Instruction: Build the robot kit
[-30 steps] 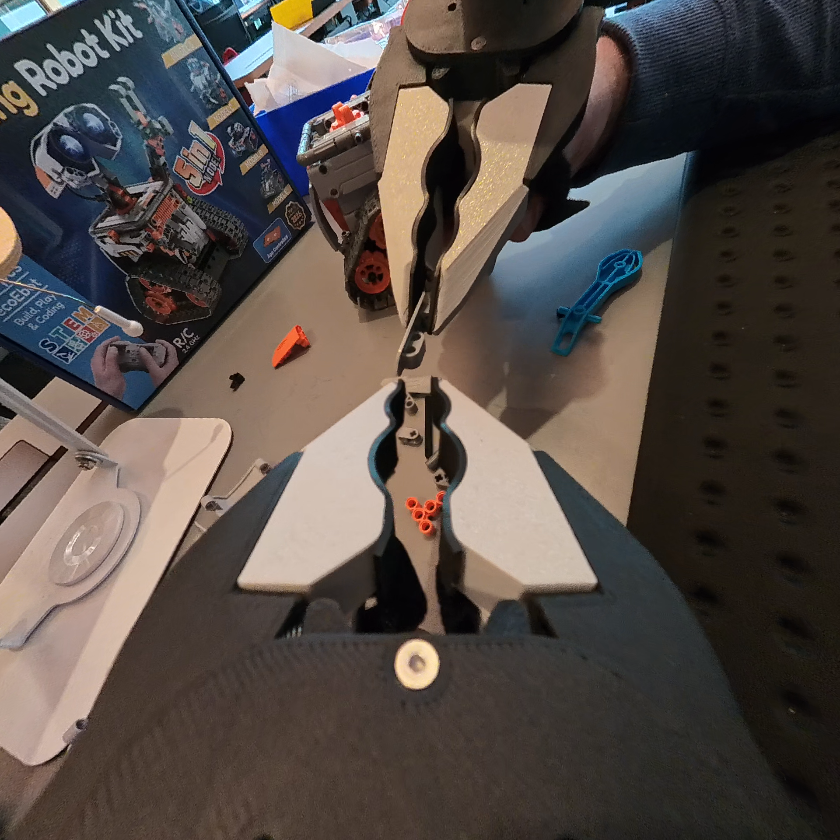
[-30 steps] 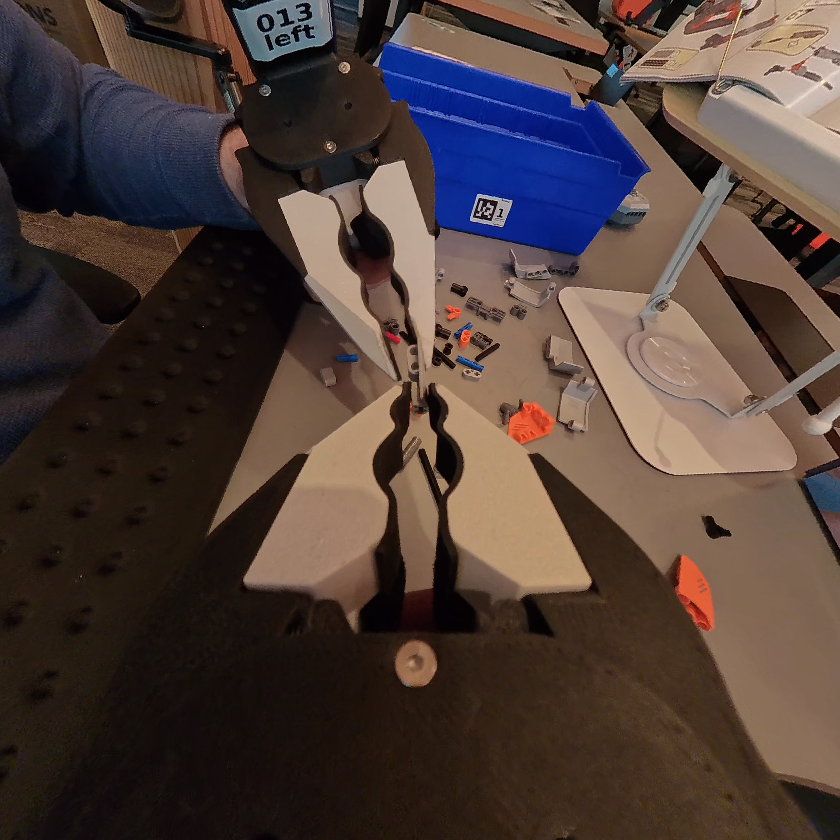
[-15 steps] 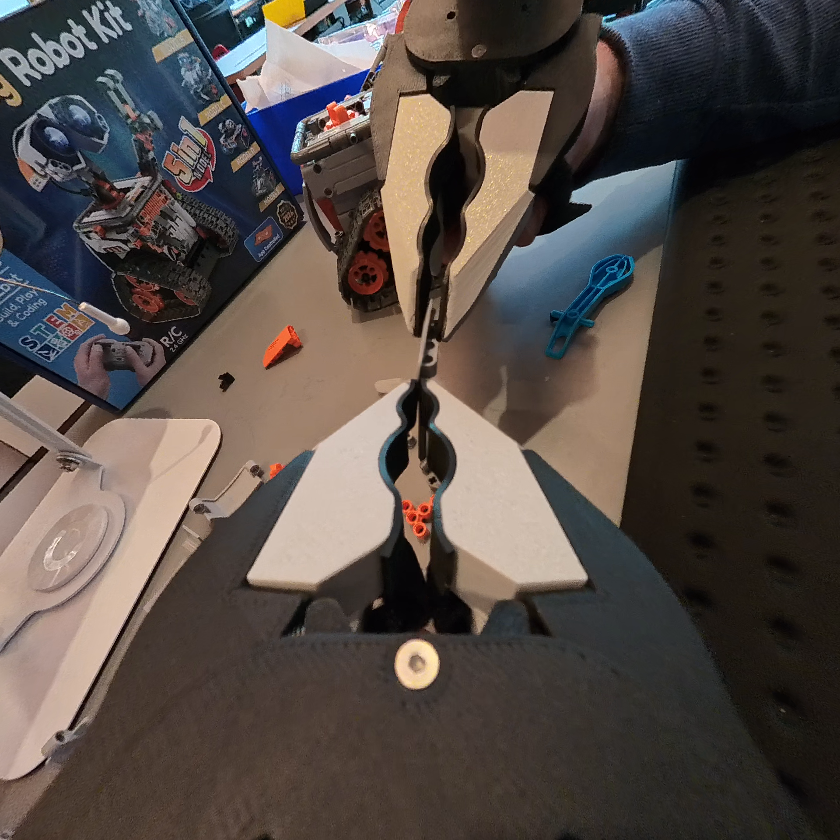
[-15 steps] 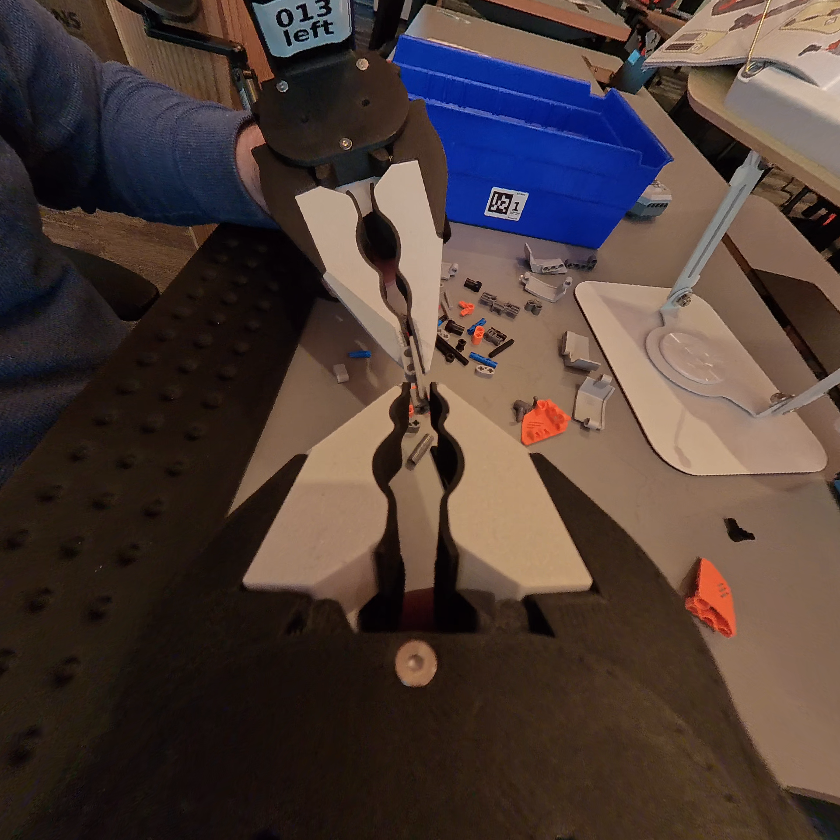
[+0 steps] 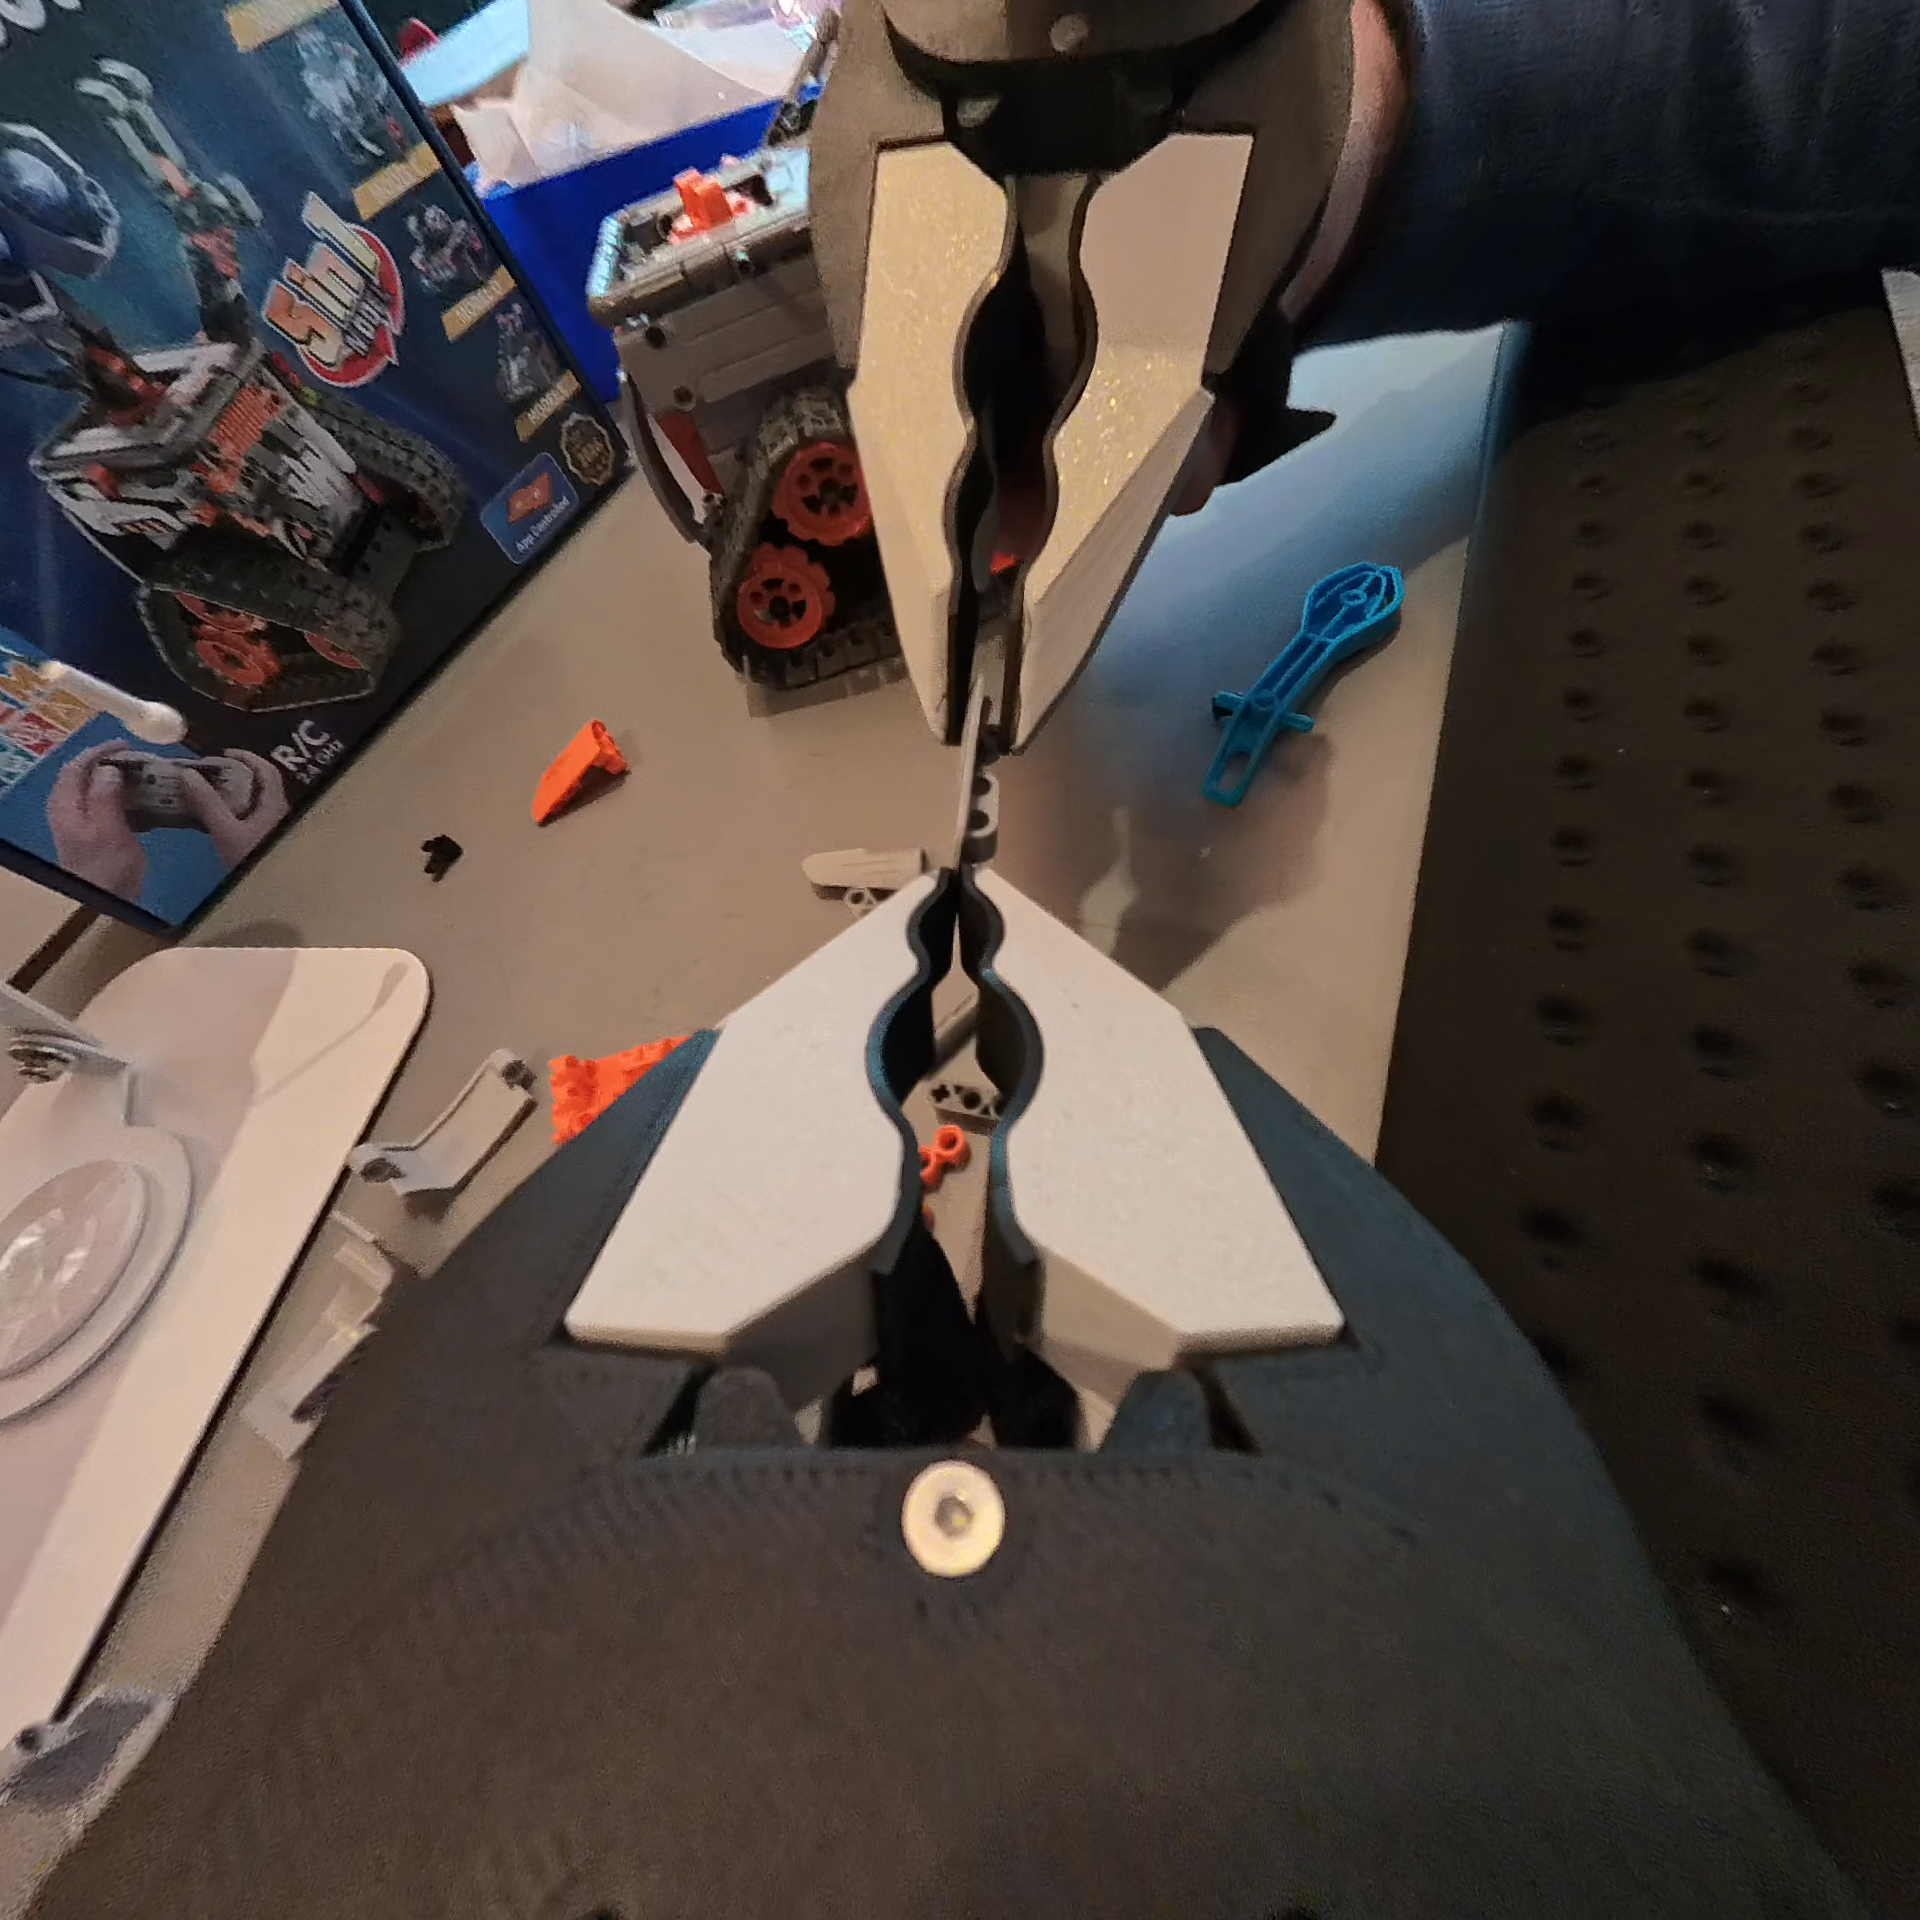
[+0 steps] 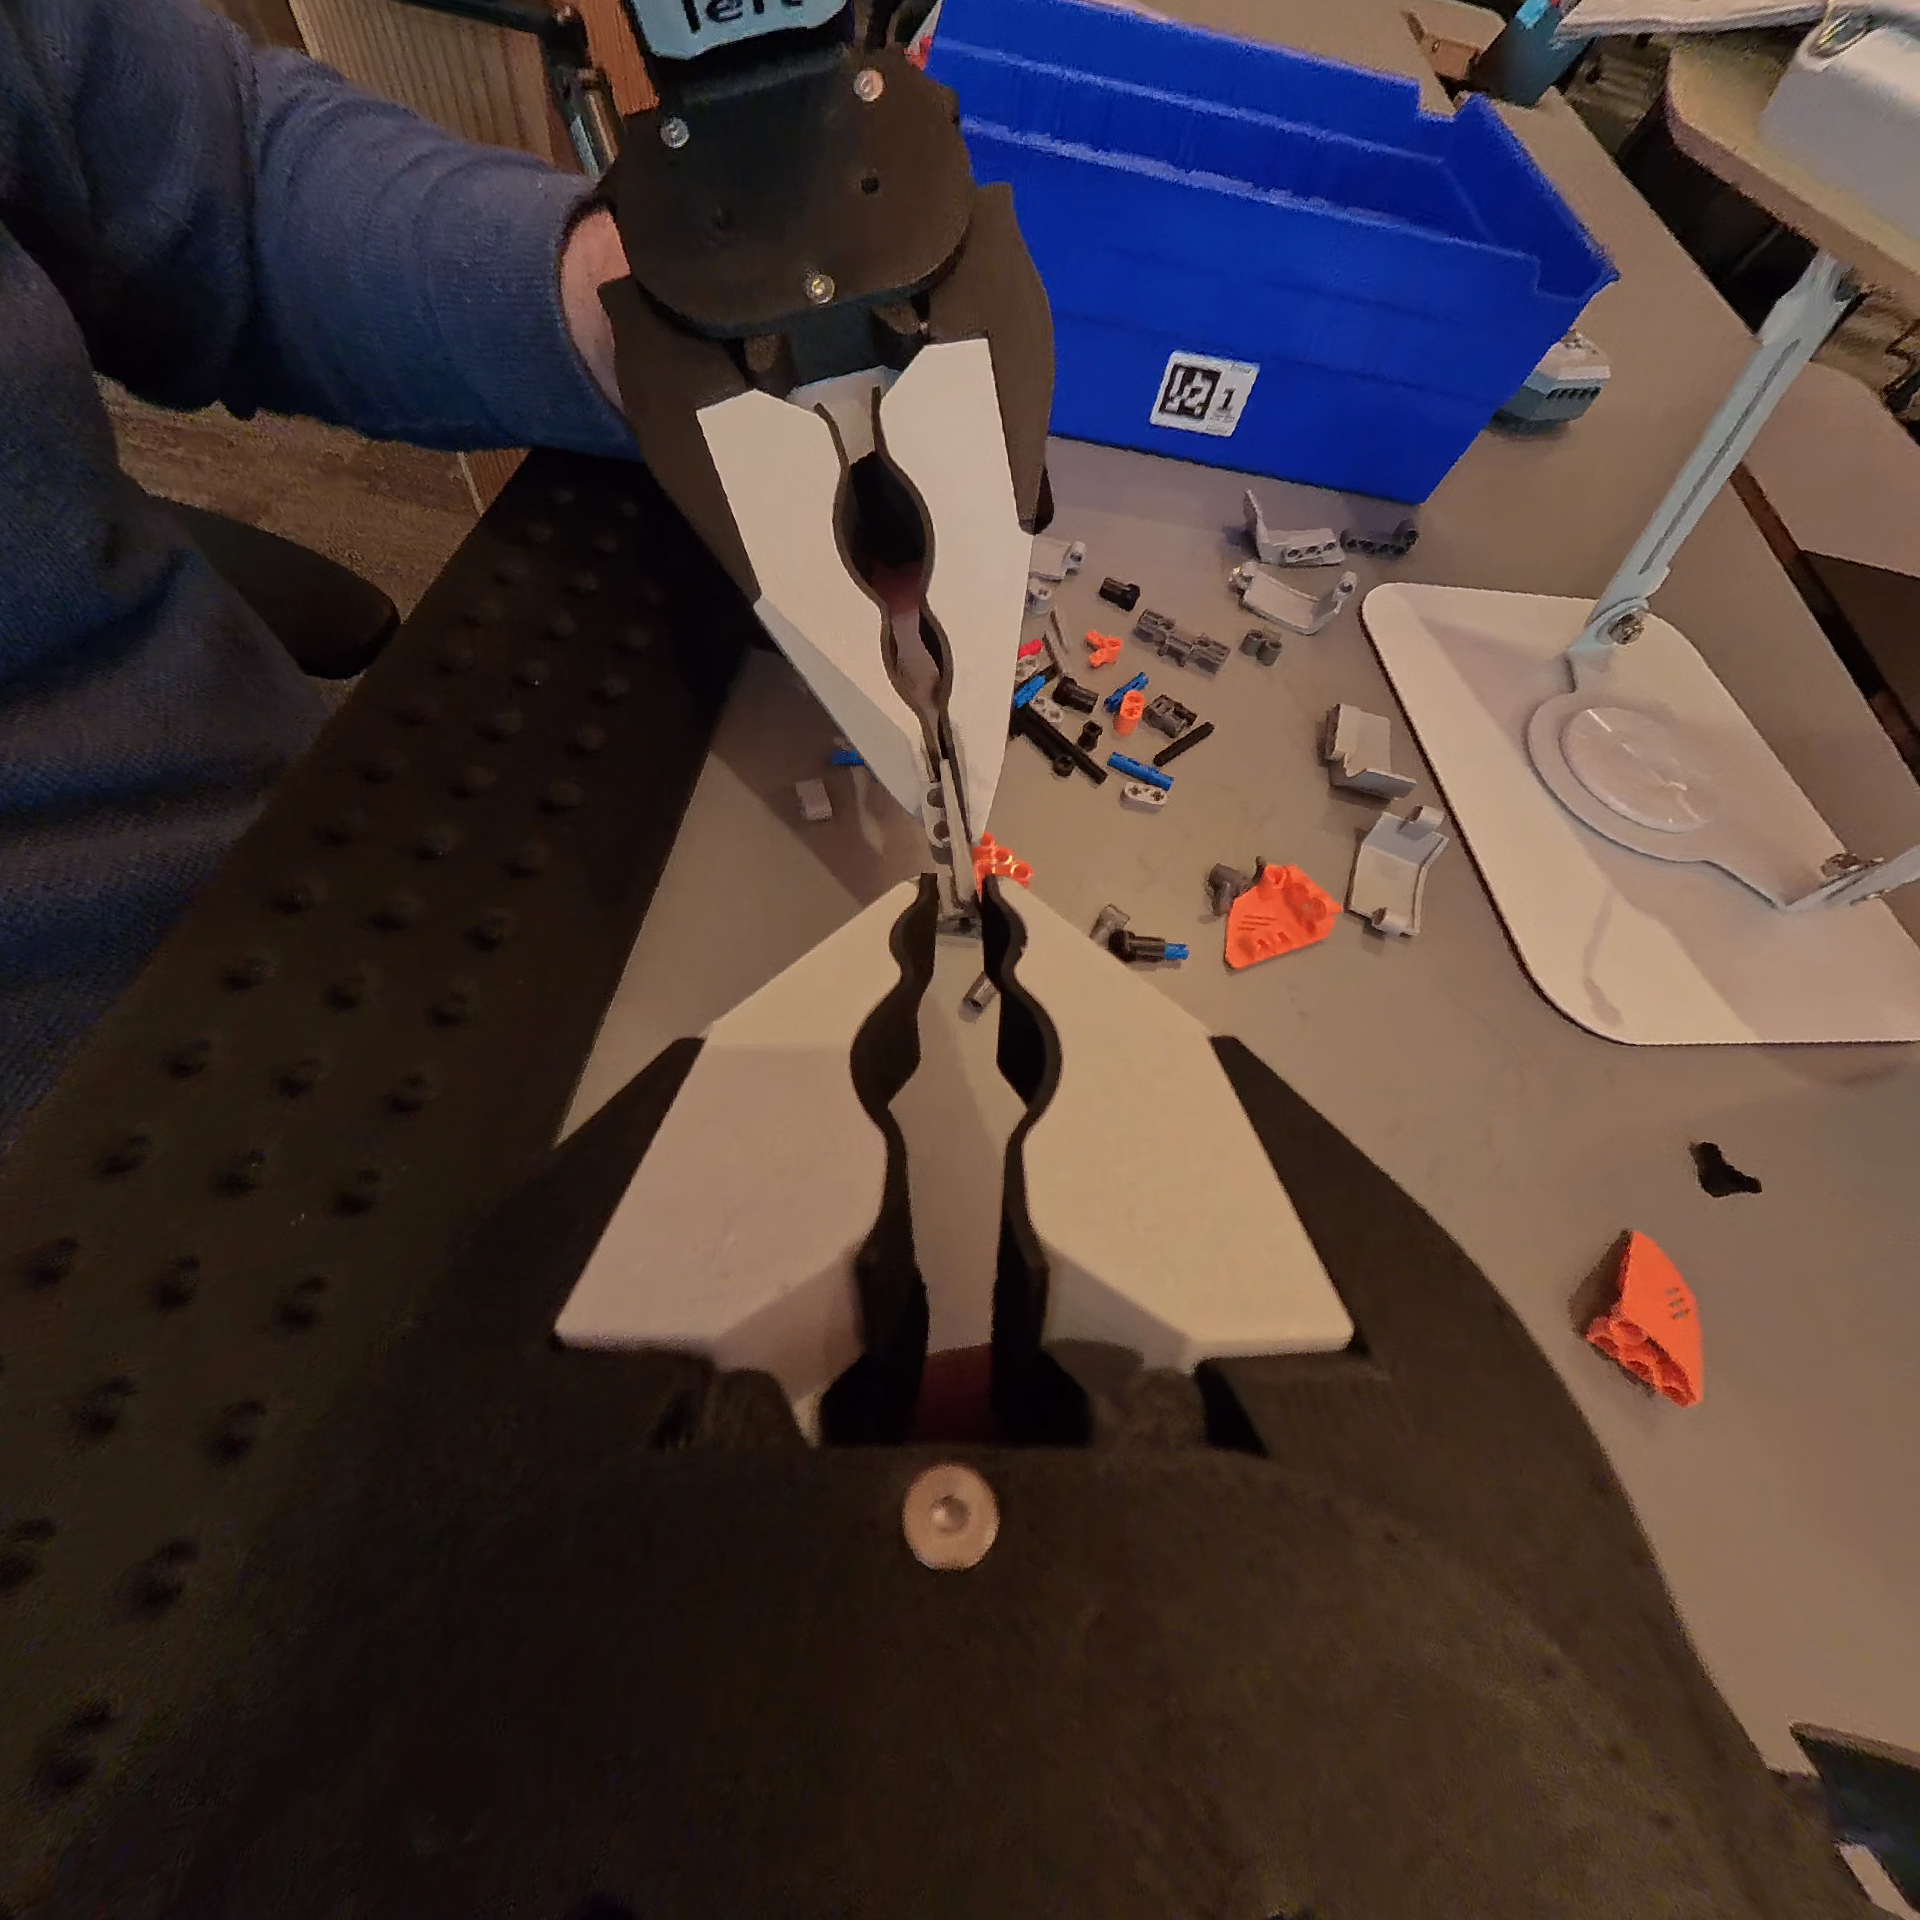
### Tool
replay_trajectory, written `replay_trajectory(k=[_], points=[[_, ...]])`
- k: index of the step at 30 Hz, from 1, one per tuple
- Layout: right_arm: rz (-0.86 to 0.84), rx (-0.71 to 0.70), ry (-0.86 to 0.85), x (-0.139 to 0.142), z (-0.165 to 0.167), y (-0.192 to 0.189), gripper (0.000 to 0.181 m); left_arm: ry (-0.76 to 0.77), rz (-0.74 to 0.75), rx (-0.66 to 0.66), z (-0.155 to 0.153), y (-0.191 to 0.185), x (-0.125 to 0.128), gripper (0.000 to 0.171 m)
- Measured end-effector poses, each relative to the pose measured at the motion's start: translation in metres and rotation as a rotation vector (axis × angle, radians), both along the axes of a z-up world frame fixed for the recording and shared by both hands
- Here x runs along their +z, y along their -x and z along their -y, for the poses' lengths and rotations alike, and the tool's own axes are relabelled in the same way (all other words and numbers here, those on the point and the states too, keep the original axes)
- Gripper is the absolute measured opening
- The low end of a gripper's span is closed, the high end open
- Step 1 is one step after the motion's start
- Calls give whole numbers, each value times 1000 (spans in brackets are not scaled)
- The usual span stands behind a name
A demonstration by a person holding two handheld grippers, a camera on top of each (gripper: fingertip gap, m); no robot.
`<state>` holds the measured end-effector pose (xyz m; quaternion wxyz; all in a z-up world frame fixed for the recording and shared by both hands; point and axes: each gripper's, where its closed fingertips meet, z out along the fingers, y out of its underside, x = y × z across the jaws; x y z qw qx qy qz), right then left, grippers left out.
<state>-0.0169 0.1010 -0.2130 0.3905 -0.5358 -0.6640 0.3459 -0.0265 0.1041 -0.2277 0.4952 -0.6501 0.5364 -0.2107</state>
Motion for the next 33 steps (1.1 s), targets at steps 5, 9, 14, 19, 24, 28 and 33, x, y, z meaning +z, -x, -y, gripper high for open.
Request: replay_trajectory(k=[5, 9, 14, 19, 24, 28, 33], points=[[104, 19, 18, -17, 4, -5, 4, 21, -120, -31, 5, 1, -22, 4], [225, 38, 95, -39, 7, -11, 4, 33, -150, -59, 11, 0, -28, 7], [332, 41, 136, -53, 13, -10, 4, 42, -204, -71, 13, 2, -39, 8], [402, 50, 156, -67, 18, -9, 4, 49, -229, -81, 15, 3, -43, 9], [439, 58, 153, -76, 20, -6, 5, 63, -270, -88, 17, 7, -51, 10], [449, 52, 143, -79, 21, -5, 5, 60, -294, -80, 17, 11, -53, 11], [446, 38, 135, -75, 18, -9, 13, 69, -305, -86, 18, 13, -55, 12]])
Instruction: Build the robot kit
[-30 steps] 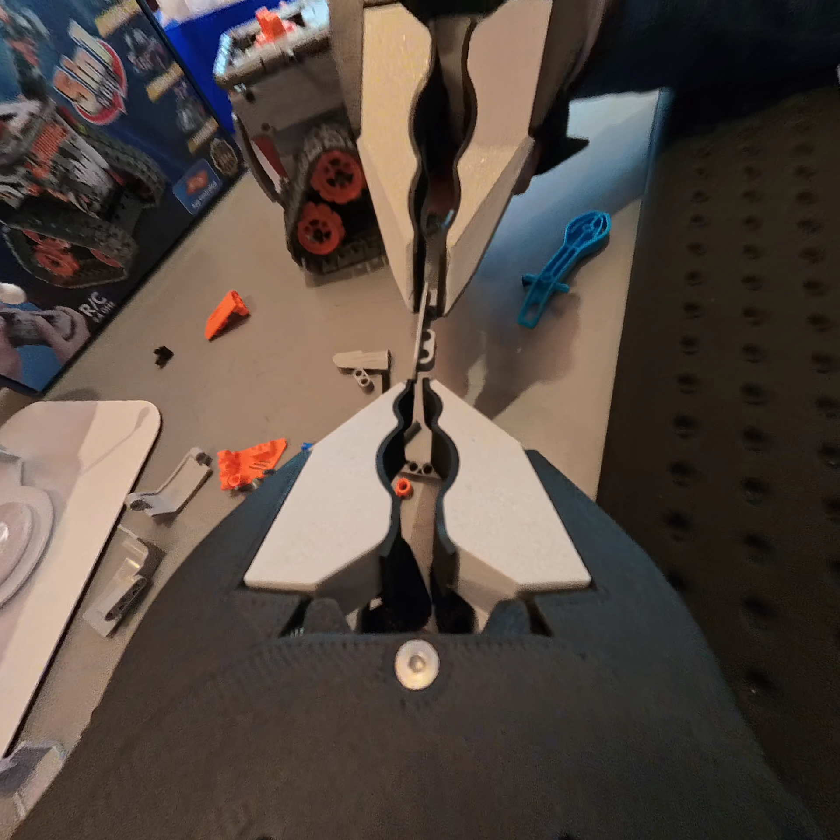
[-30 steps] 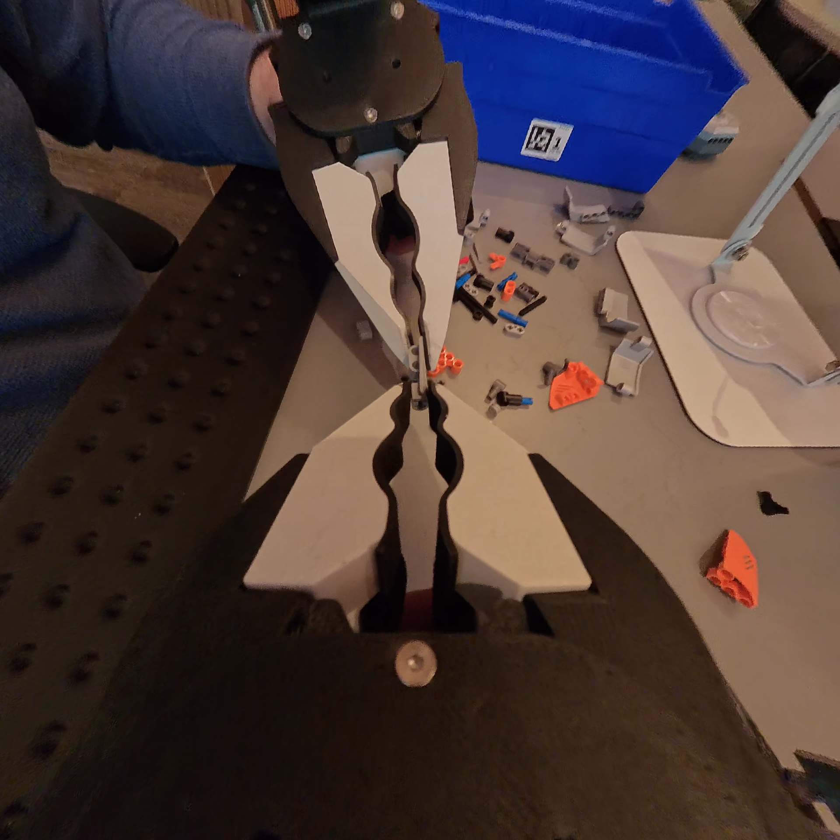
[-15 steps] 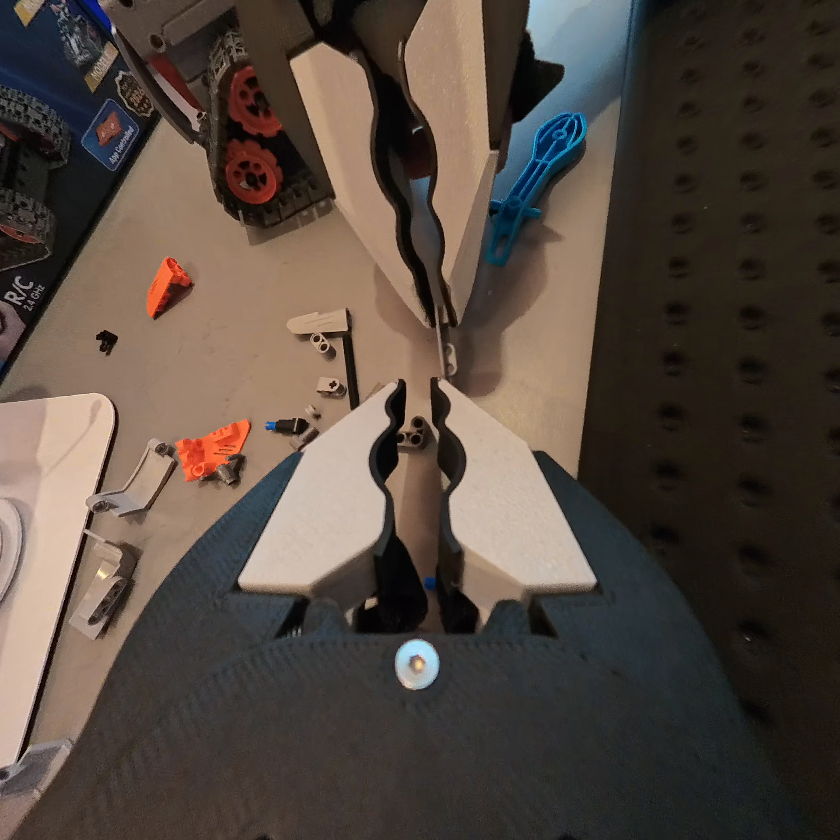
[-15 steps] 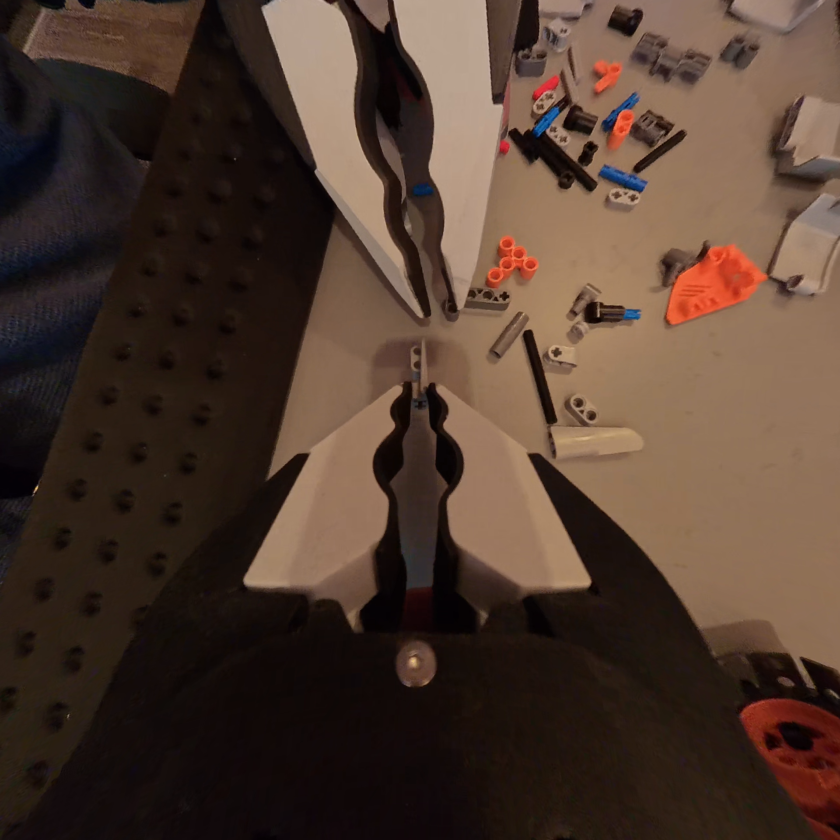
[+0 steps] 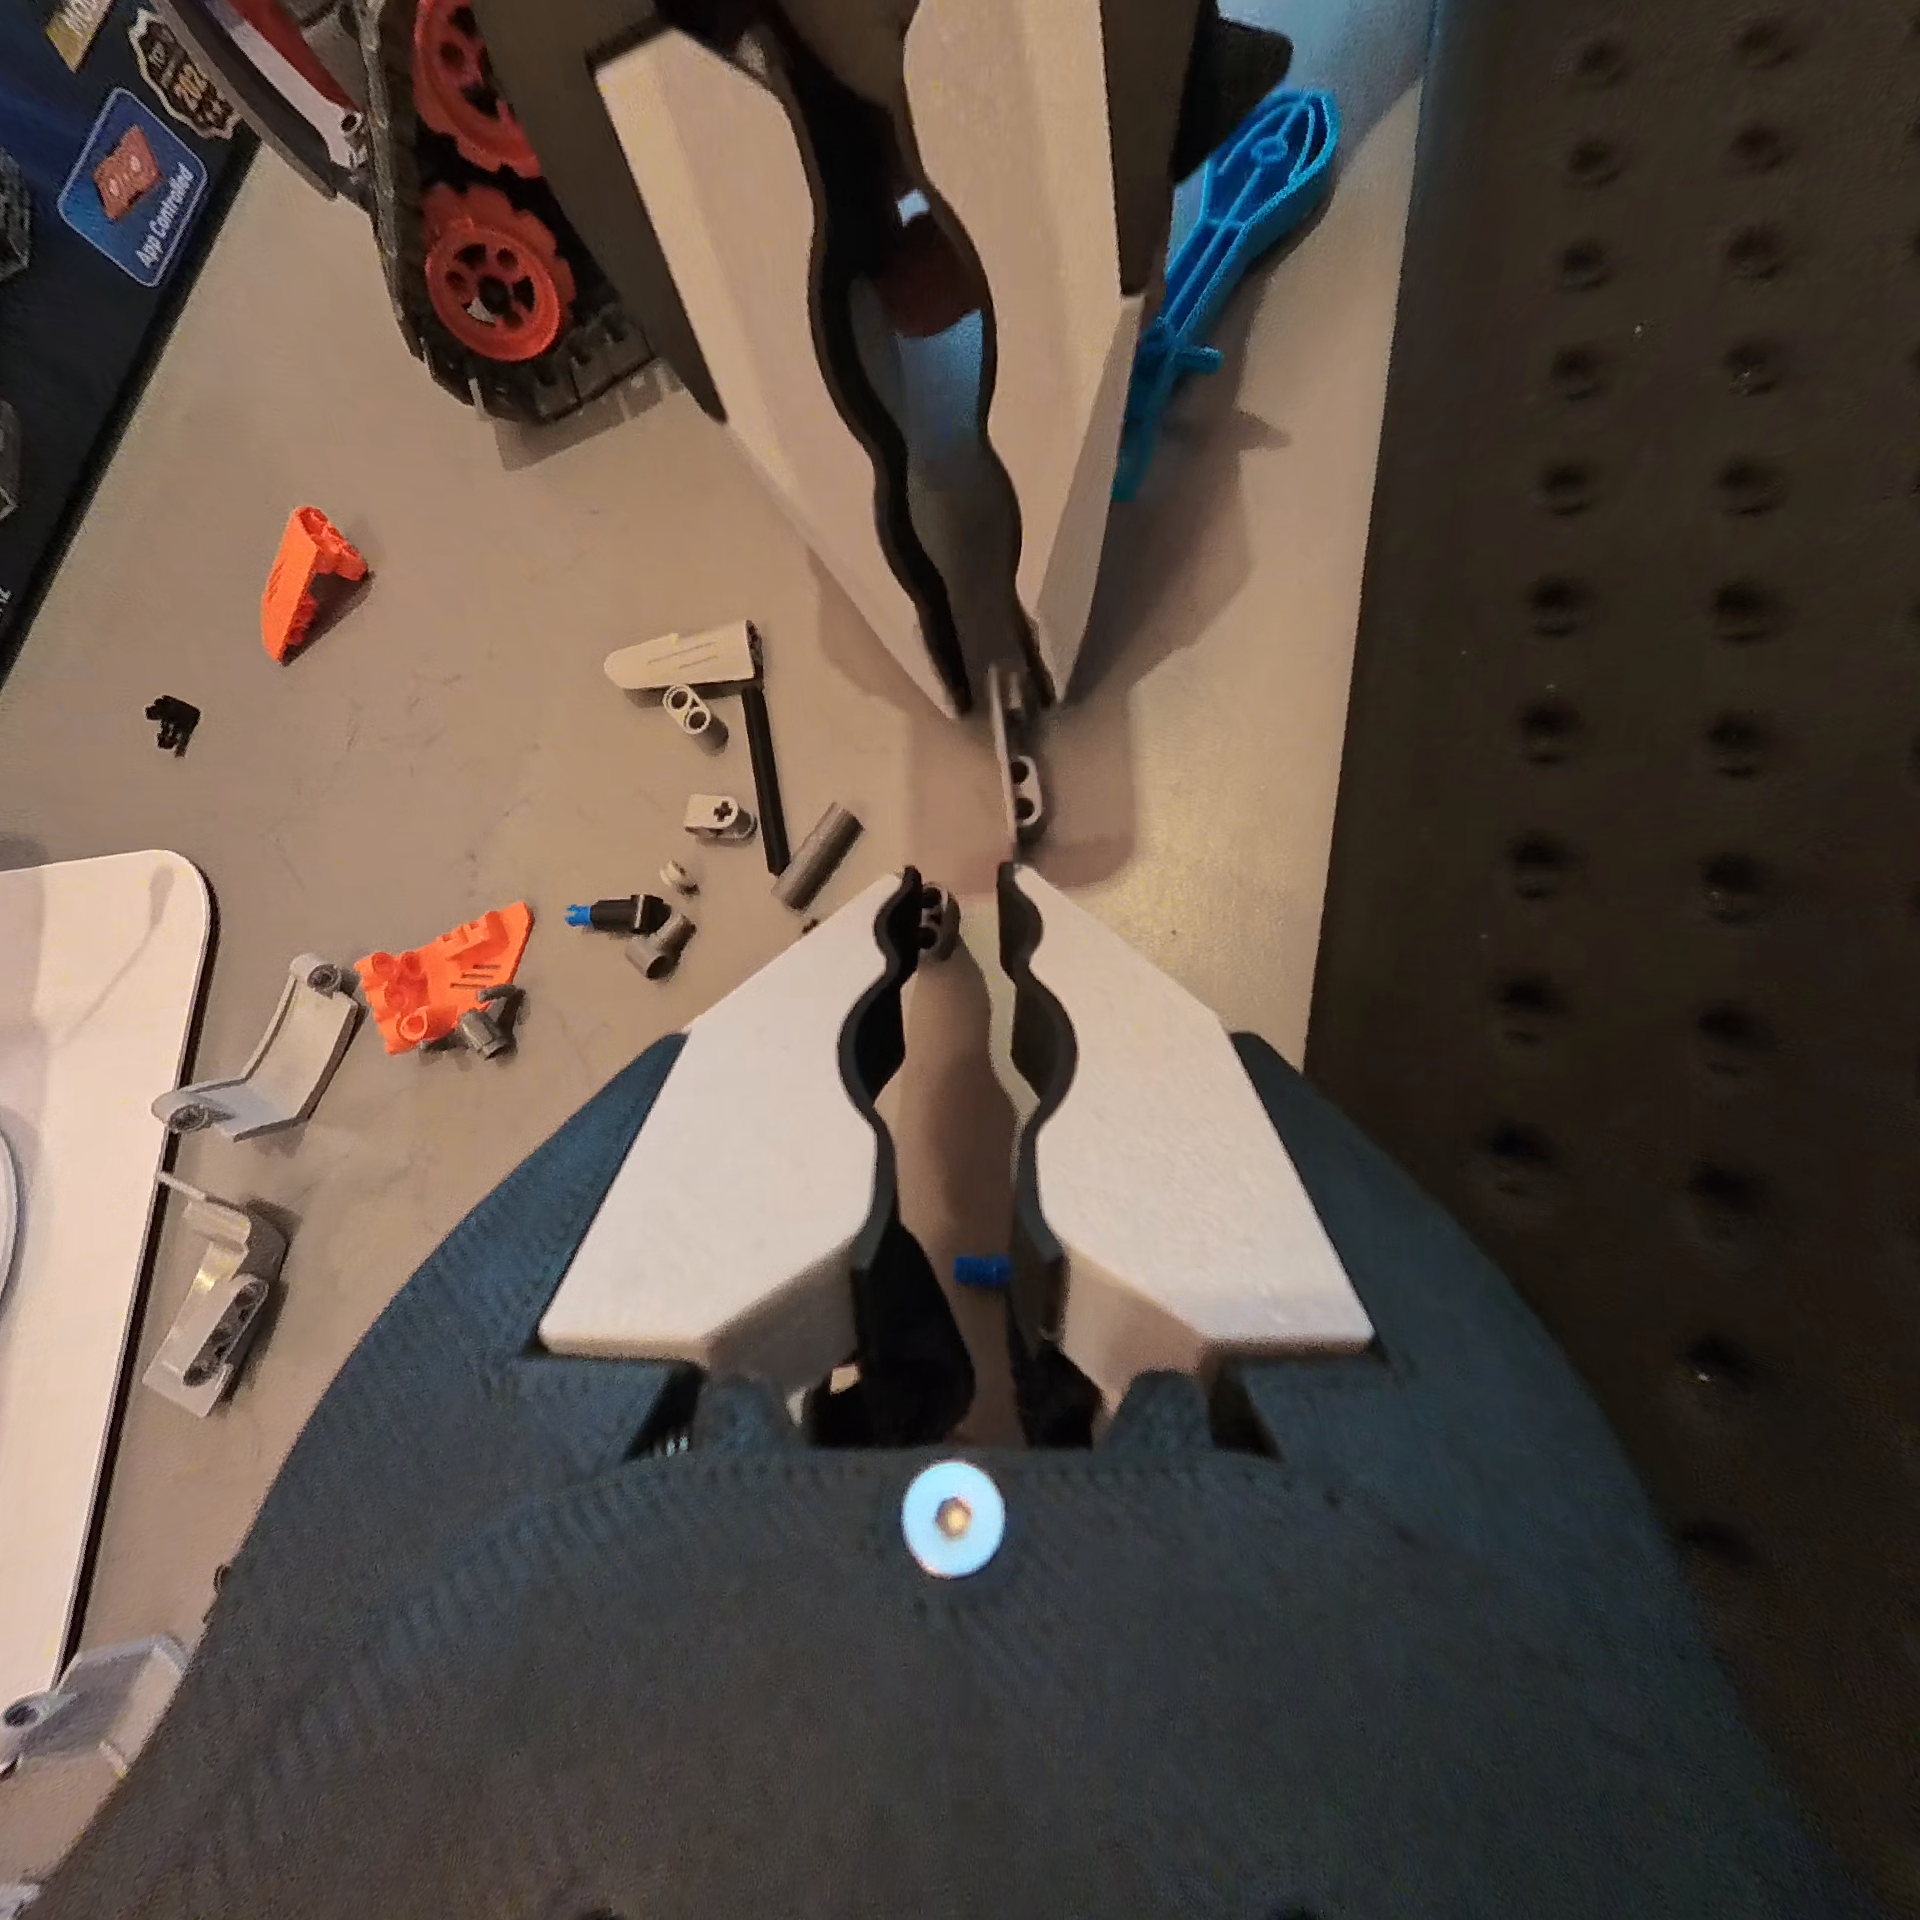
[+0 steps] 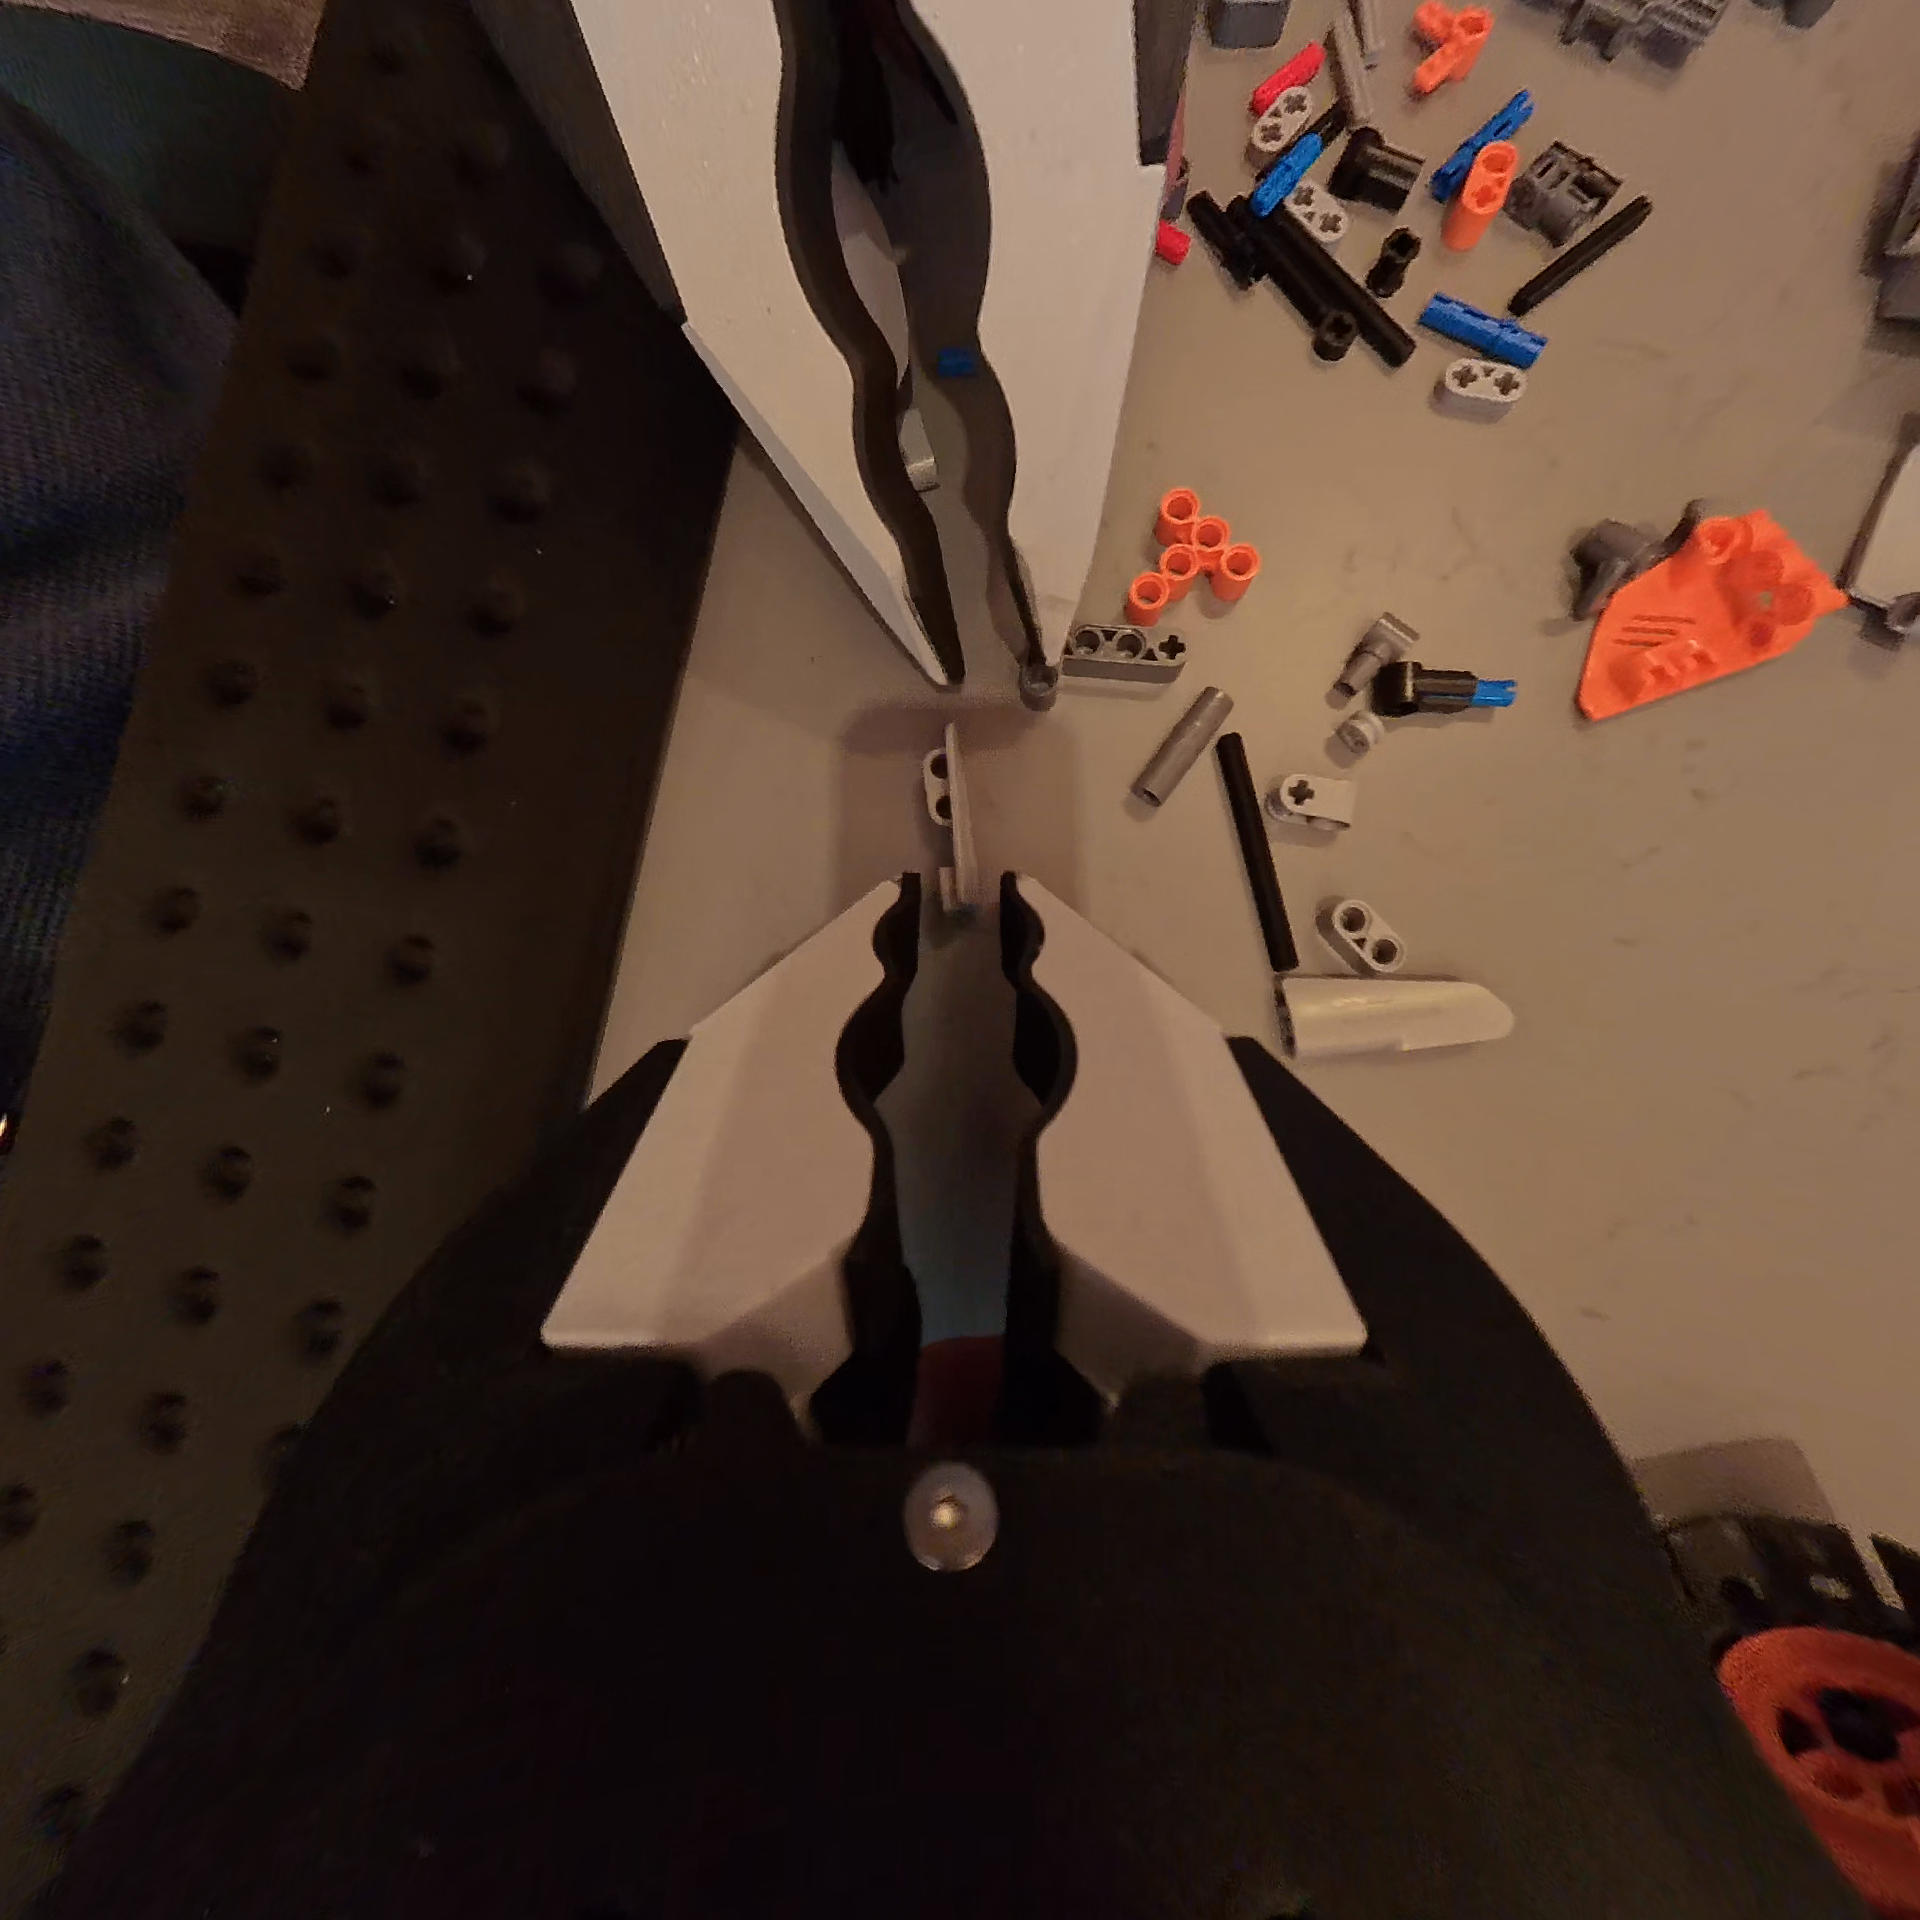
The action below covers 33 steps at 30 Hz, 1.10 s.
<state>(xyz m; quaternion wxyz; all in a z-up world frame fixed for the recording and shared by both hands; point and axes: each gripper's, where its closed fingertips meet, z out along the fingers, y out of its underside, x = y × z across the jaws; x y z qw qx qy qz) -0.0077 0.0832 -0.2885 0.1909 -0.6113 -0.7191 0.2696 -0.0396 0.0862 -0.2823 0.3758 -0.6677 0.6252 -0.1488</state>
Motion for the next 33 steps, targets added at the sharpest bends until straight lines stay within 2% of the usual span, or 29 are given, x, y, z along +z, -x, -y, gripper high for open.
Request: replay_trajectory(k=[7, 12, 15, 18, 24, 29, 33], points=[[-32, -37, -34, 16, -6, -12, 14, -41, -39, 31, -1, 17, 6, 15], [-102, -68, -63, 28, -12, -4, 14, -87, -21, 178, -7, 60, 29, 17], [-104, -64, -74, 26, -14, 1, 14, -100, -96, 277, -6, 92, 29, 18], [-106, -59, -88, 23, -14, 5, 13, -13, -93, 391, -9, 113, 23, 13], [-125, -68, -98, 26, -14, 4, 12, 7, -170, 420, -9, 127, 11, 13], [-131, -63, -86, 24, -13, 3, 12, 56, -142, 339, -1, 100, 5, 12], [-141, -62, -91, 27, -12, 3, 11, 47, -215, 371, -10, 99, -9, 11]])
